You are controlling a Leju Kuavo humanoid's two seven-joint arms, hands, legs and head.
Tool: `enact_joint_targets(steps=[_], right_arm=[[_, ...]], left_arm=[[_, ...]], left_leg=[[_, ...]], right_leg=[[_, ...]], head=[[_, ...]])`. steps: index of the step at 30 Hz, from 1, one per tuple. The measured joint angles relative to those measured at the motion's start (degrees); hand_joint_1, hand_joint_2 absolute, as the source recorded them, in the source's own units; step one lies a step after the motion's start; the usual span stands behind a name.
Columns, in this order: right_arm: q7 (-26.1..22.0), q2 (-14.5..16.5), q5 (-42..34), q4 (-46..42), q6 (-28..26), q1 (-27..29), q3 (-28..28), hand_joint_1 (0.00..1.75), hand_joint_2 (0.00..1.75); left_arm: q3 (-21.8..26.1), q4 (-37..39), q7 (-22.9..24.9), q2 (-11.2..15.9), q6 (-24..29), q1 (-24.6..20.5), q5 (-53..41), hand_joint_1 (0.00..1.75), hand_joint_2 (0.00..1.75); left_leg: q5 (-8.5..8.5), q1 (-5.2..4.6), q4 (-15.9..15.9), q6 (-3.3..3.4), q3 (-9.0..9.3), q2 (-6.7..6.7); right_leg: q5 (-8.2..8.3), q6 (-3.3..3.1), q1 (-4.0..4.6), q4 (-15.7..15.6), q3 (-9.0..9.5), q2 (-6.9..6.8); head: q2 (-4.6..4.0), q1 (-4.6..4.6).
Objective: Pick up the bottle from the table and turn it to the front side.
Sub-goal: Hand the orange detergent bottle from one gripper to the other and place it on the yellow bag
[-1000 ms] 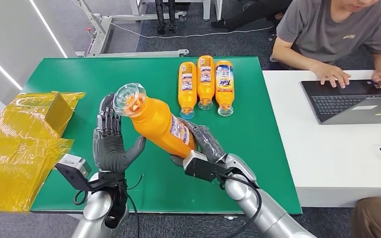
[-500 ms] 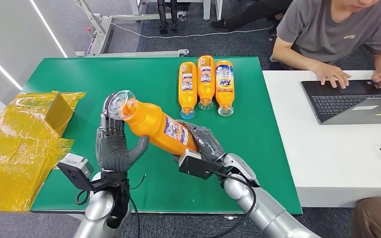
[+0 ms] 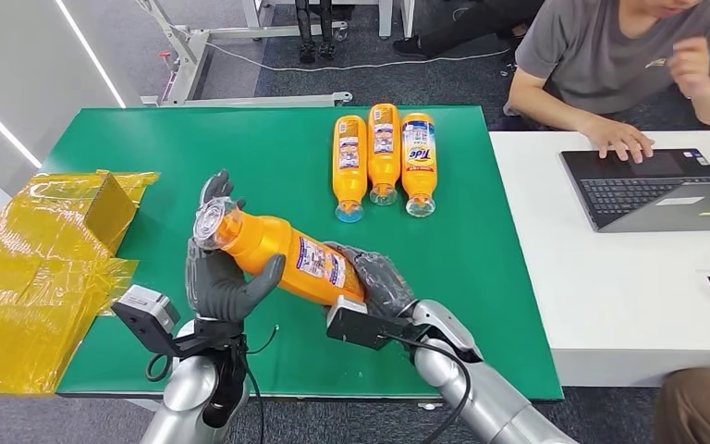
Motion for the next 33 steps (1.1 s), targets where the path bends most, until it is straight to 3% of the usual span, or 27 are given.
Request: enact_joint_targets(steps=[8, 9, 12, 13, 24, 25, 29, 33], right_arm=[[-2.94, 0.45, -0.86, 1.55, 3.35, -1.42, 1.44, 1.75, 1.75], [-3.23, 0.47, -1.01, 1.78, 3.74, -1.62, 1.58, 1.75, 1.75], [-3.72, 0.48, -1.23, 2.38, 4.5, -2.13, 1.83, 1.75, 1.75], [-3.81, 0.48, -1.28, 2.59, 4.71, -2.27, 1.89, 1.75, 1.75], [-3.47, 0.48, -0.94, 4.23, 5.18, -3.0, 2.21, 1.75, 1.75], [-3.27, 0.48, -0.75, 4.23, 5.19, -2.95, 2.29, 1.68, 1.75], [-2.23, 0.48, 0.33, 4.18, 4.9, -2.53, 2.38, 0.0, 1.75], [-1.37, 0.6, 1.67, 2.79, 2.96, -1.6, 2.48, 0.0, 1.75]], left_arm=[[-0.44, 0.03, 1.47, 0.01, -0.66, -0.2, 0.52, 0.0, 1.75], [-0.44, 0.05, 1.8, 0.02, -0.84, -0.27, 0.53, 0.35, 1.75], [-0.44, 0.13, 2.47, 0.04, -1.21, -0.38, 0.49, 1.66, 1.75], [-0.44, 0.17, 2.61, 0.05, -1.26, -0.38, 0.46, 1.75, 1.75], [-0.41, 0.24, 3.84, -0.04, -1.92, -0.37, 0.85, 1.75, 1.75], [-0.4, 0.23, 4.01, -0.07, -1.96, -0.37, 0.85, 1.75, 1.75], [-0.3, 0.12, 4.76, -0.35, -2.14, -0.3, 0.59, 1.75, 1.75], [0.08, -0.02, 5.48, -0.46, -2.16, -0.04, -0.43, 1.75, 1.75]], left_leg=[[0.0, 0.0, 0.0, 0.0, 0.0, 0.0], [0.0, 0.0, 0.0, 0.0, 0.0, 0.0], [0.0, 0.0, 0.0, 0.0, -0.01, 0.0], [0.0, 0.0, 0.0, 0.0, -0.01, 0.0], [0.0, 0.0, 0.0, 0.0, -0.02, -0.01], [0.0, 0.0, 0.0, 0.0, -0.02, -0.01], [0.0, 0.0, 0.0, 0.0, -0.03, -0.01], [0.0, 0.0, 0.0, 0.0, -0.03, -0.01]], right_leg=[[0.0, 0.0, 0.0, 0.0, 0.0, 0.0], [0.0, 0.0, 0.0, 0.0, 0.0, 0.0], [0.0, 0.0, 0.0, 0.0, 0.0, 0.0], [0.0, 0.0, 0.0, 0.0, 0.0, 0.0], [0.0, 0.0, 0.0, 0.0, 0.0, -0.01], [0.0, 0.0, 0.0, 0.0, 0.0, -0.01], [0.0, 0.0, 0.0, 0.01, 0.0, -0.02], [0.0, 0.0, 0.0, 0.01, -0.01, -0.01]], head=[[0.0, -0.01], [0.0, -0.01], [0.0, -0.01], [0.0, -0.01], [0.0, -0.01], [0.0, -0.01], [0.0, -0.01], [0.0, -0.01]])
